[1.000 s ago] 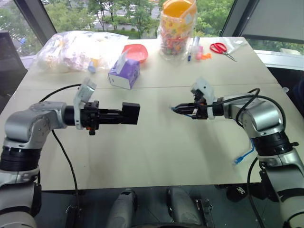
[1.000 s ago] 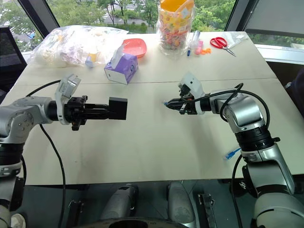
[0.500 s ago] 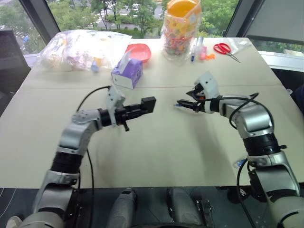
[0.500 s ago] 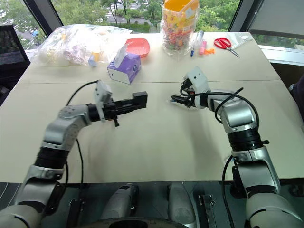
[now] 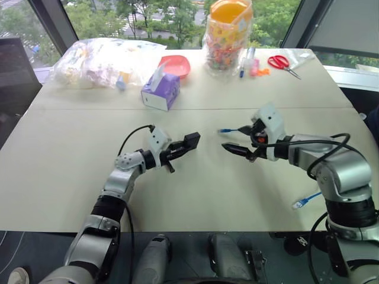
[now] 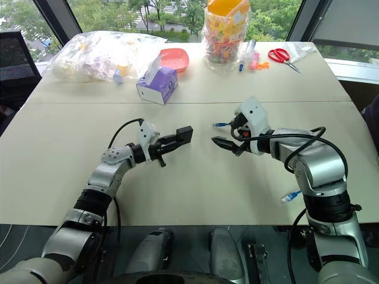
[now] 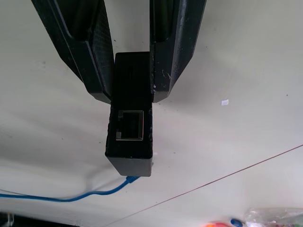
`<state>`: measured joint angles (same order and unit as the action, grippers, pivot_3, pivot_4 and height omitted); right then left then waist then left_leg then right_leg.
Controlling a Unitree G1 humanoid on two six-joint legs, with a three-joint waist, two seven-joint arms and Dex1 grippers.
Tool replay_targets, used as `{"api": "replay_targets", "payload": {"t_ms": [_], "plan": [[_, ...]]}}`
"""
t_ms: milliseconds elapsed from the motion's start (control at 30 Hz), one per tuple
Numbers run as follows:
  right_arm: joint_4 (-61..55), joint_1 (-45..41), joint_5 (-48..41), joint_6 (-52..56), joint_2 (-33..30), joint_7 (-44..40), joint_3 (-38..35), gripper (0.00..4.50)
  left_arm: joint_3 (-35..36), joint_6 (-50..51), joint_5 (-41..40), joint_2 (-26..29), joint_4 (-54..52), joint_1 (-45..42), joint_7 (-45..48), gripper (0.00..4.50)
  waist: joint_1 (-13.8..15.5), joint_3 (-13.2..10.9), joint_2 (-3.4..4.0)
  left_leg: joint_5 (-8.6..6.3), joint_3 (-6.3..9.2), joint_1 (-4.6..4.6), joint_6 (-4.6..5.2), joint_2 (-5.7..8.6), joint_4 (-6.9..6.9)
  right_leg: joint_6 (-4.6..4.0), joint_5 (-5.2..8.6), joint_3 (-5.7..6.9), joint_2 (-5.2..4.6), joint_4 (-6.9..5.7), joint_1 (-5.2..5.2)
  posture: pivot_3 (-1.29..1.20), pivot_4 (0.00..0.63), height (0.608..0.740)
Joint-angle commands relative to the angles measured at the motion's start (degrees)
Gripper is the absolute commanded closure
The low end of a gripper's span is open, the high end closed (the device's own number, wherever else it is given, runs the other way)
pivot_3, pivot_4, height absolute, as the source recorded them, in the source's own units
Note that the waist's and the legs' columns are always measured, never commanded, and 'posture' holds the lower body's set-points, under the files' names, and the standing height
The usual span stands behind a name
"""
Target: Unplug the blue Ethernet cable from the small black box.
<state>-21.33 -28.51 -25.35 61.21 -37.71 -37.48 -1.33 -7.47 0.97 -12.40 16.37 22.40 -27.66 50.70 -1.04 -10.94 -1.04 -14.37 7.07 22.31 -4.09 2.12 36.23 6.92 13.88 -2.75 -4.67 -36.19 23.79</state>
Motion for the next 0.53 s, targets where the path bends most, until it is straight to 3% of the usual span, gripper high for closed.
{"api": "replay_targets", "payload": {"t_ms": [33, 200, 533], "plan": [[-3.5, 0.9, -2.1, 1.6, 0.0, 0.8, -1.9, 0.21, 1.5, 1.6, -1.4, 1.8, -2.7, 2.0, 1.5, 2.22, 0.0, 0.0, 0.00, 0.00, 0.00, -0.01, 0.01, 0.00, -0.01, 0.00, 0.00, 0.00, 0.00, 0.00, -0.02, 0.00, 0.150, 0.740], [-5.8, 2.8, -4.5, 3.7, -1.8, -0.1, -1.9, 0.21, 3.4, 6.8, -4.5, 5.3, -8.7, 4.3, 3.5, 0.03, 0.0, 0.0, 0.00, 0.00, 0.02, -0.01, 0.01, 0.00, 0.01, 0.00, 0.00, 0.01, 0.00, 0.00, -0.03, 0.00, 0.150, 0.740], [-9.6, 8.8, -8.7, 4.7, -6.8, -2.5, -3.3, 0.21, 8.9, 21.6, -12.6, 16.8, -24.5, 7.8, 7.3, 0.03, 0.0, 0.0, 0.00, -0.01, 0.04, 0.00, 0.02, -0.02, 0.01, 0.00, 0.01, 0.02, 0.01, 0.05, -0.05, 0.00, 0.150, 0.740]]}}
